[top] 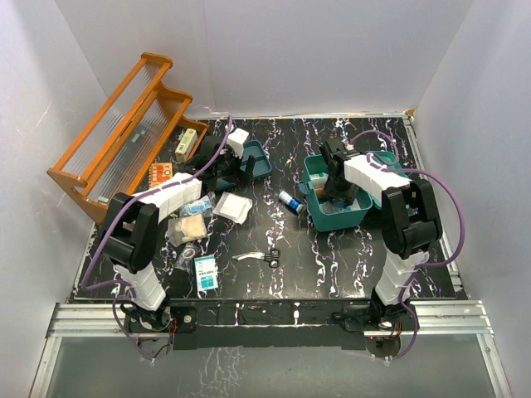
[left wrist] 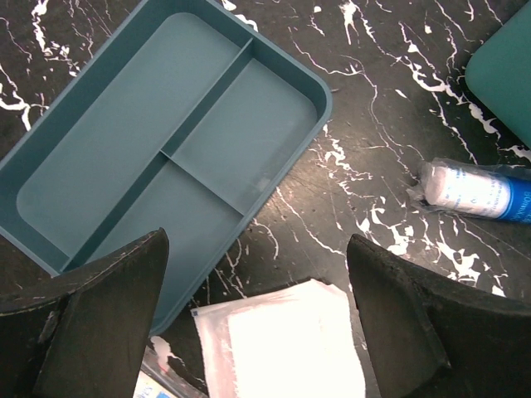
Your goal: Organize the medicine kit
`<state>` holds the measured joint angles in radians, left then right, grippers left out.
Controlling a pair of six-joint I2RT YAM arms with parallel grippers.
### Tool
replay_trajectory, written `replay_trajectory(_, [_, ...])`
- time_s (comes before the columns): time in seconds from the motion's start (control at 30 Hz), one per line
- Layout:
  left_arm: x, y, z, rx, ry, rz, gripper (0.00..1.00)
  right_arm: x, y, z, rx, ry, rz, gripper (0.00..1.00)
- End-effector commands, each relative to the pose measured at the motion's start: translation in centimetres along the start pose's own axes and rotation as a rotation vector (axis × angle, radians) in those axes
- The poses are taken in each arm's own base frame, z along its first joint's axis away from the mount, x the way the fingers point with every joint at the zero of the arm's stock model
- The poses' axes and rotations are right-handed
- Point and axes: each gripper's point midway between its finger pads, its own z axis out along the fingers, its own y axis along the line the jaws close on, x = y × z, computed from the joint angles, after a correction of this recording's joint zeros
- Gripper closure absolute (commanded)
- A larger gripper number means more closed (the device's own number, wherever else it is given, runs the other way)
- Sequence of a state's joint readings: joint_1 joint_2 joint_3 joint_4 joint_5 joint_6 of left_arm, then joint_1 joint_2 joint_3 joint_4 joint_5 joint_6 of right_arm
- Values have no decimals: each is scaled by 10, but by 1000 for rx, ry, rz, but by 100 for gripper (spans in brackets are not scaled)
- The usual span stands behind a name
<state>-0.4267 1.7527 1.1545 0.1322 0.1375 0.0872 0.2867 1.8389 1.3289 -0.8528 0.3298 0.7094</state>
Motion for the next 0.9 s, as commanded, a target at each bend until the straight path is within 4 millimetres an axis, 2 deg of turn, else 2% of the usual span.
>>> replay_trajectory(0.0, [-22,-1,-4,50,-44,89,12,-43,-3,-29,0,-138,55,52])
replay_trajectory(0.17, [-26,0,7,60,-64,119,11,-47,-14,-35,30,-175,54,51])
replay_trajectory(0.27, [-24,1,12,59,-63,127,11,-45,-17,-29,54,-172,57,54])
replay_trajectory(0.4, [-20,5,14,48,-53,142,13,-44,-21,-18,95,-180,43,61])
replay_trajectory(0.6, [-18,3,17,62,-49,120,14,-28,-21,0,99,-139,7,62])
replay_trajectory(0.87, [-13,3,18,65,-46,109,14,-6,-9,23,47,-63,-30,58])
